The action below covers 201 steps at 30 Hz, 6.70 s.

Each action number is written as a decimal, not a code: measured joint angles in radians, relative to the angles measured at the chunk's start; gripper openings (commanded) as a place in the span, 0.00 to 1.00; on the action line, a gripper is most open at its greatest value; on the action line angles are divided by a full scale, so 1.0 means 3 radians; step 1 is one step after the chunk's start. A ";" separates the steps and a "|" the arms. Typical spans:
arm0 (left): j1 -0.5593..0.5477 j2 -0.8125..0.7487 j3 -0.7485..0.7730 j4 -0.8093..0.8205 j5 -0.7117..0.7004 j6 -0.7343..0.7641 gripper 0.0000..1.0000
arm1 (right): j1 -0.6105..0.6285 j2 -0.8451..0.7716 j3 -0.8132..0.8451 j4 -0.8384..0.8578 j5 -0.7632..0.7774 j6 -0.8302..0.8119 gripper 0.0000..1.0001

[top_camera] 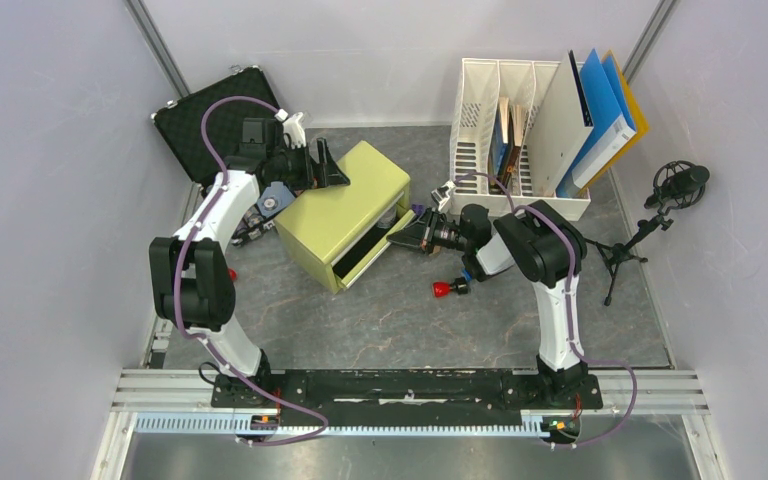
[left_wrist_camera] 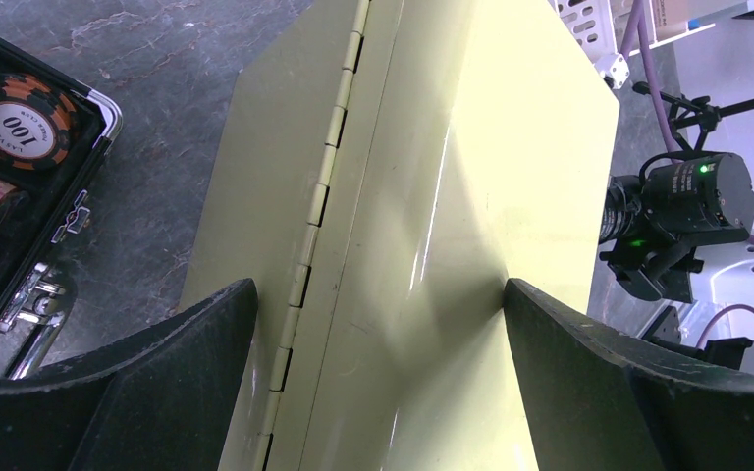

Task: Organize the desk
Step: Open the drawer in the storage box.

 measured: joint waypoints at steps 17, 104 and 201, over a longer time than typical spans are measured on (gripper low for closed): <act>0.0000 0.0017 0.0018 -0.0010 0.0008 -0.0013 0.99 | -0.0013 -0.0139 -0.0013 -0.0295 0.0001 -0.0205 0.00; 0.0000 0.0050 0.0070 -0.0065 0.0008 -0.0033 0.99 | 0.0058 -0.0895 0.0662 -0.2372 -0.0187 -0.3140 0.64; 0.0017 0.0314 0.0338 -0.0234 0.0216 -0.0033 0.99 | 0.1359 -0.1208 0.0963 -0.4356 0.2267 -0.9168 0.53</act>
